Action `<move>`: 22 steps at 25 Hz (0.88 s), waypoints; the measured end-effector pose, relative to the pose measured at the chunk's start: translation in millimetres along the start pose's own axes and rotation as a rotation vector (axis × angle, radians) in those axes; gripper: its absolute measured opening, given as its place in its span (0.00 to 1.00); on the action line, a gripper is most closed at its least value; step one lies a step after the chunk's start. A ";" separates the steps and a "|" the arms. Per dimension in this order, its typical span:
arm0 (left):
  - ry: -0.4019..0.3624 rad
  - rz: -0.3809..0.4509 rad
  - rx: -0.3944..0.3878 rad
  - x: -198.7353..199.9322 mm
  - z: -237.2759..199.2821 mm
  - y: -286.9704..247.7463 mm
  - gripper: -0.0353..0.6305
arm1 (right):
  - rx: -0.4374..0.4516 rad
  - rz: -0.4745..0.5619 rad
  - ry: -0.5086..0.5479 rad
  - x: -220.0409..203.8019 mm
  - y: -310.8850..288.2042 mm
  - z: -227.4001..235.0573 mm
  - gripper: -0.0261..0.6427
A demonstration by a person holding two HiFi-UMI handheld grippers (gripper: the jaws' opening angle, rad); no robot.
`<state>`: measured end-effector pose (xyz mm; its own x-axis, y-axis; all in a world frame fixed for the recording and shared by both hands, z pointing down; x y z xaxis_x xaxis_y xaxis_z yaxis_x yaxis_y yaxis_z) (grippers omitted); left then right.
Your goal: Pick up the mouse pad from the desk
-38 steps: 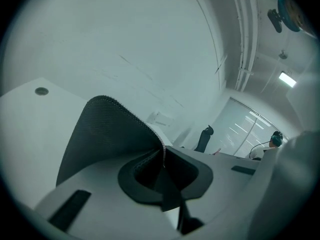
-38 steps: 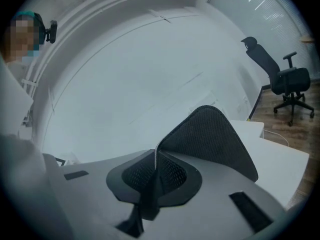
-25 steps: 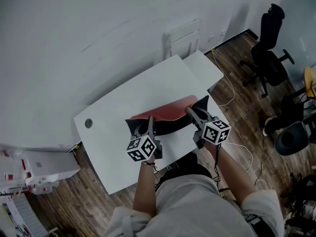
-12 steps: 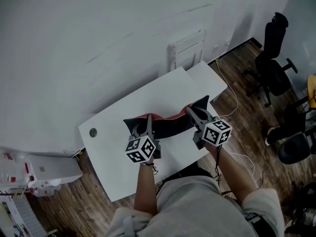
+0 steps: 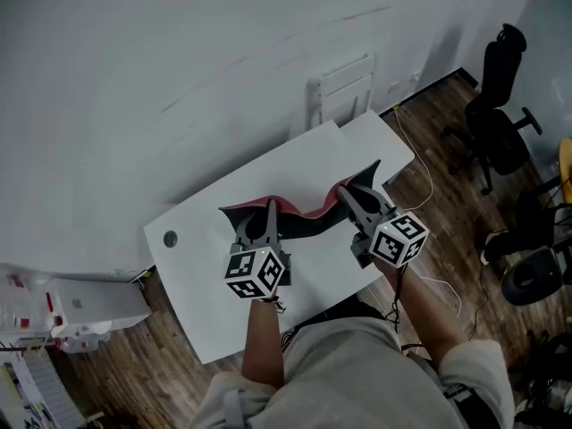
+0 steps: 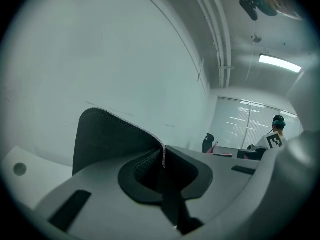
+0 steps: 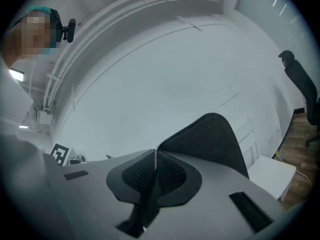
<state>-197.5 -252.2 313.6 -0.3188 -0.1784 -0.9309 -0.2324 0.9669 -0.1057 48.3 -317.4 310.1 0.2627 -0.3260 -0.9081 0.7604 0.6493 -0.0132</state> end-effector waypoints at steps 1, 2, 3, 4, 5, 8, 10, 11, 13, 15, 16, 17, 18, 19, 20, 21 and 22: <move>-0.008 0.017 -0.007 5.9 2.6 2.0 0.10 | 0.005 0.015 0.006 4.7 0.9 -2.3 0.12; -0.017 0.033 -0.015 11.5 4.8 3.4 0.10 | 0.009 0.029 0.014 9.4 1.7 -4.2 0.12; -0.027 0.046 -0.021 16.5 6.1 3.9 0.10 | 0.013 0.041 0.024 13.9 2.1 -5.4 0.12; -0.034 0.056 -0.024 20.6 6.4 3.6 0.10 | 0.015 0.051 0.034 18.0 2.1 -6.1 0.12; -0.037 0.064 -0.025 24.0 5.9 3.0 0.10 | 0.016 0.056 0.043 21.5 1.7 -6.7 0.12; -0.043 0.073 -0.021 31.9 6.3 3.6 0.10 | 0.014 0.059 0.065 29.3 1.2 -11.2 0.12; -0.072 0.072 -0.022 36.0 12.0 5.1 0.10 | 0.012 0.064 0.080 33.3 2.7 -15.4 0.12; -0.088 0.075 -0.026 38.4 15.6 5.7 0.10 | 0.009 0.070 0.087 35.8 3.2 -17.5 0.12; -0.115 0.085 -0.030 44.2 22.7 6.2 0.10 | -0.002 0.087 0.105 42.4 2.8 -22.1 0.11; -0.148 0.101 -0.029 50.1 30.0 7.2 0.10 | -0.021 0.106 0.144 50.3 2.5 -28.2 0.11; -0.165 0.111 -0.027 52.9 34.0 8.5 0.10 | -0.031 0.116 0.169 54.4 3.2 -32.2 0.11; -0.183 0.122 -0.025 55.7 38.0 10.4 0.10 | -0.042 0.127 0.196 58.4 4.5 -37.1 0.11; -0.200 0.133 -0.023 58.6 42.2 13.1 0.10 | -0.053 0.138 0.225 62.1 6.3 -42.8 0.11; -0.221 0.145 -0.019 61.4 46.4 16.4 0.10 | -0.063 0.149 0.258 65.5 8.3 -49.3 0.11; -0.244 0.156 -0.016 64.2 50.7 19.9 0.10 | -0.073 0.159 0.292 68.5 10.2 -56.3 0.11; -0.267 0.167 -0.014 66.9 55.2 23.3 0.10 | -0.081 0.168 0.325 71.0 12.1 -63.3 0.11; -0.289 0.179 -0.014 69.2 59.6 26.5 0.10 | -0.087 0.176 0.354 73.0 13.8 -69.7 0.11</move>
<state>-170.9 -228.1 225.5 -0.0829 0.0548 -0.9951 -0.2098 0.9752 0.0712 36.5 -284.3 214.5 0.1522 0.0428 -0.9874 0.6651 0.7346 0.1343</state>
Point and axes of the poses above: the fingertips, and each gripper's own axes: y backward along the fingers, z to its right, x out of its top, the point moved 9 cm from there along y, backward along the fingers, and after that the axes turned 2 degrees about z, right-handed, at the moved point
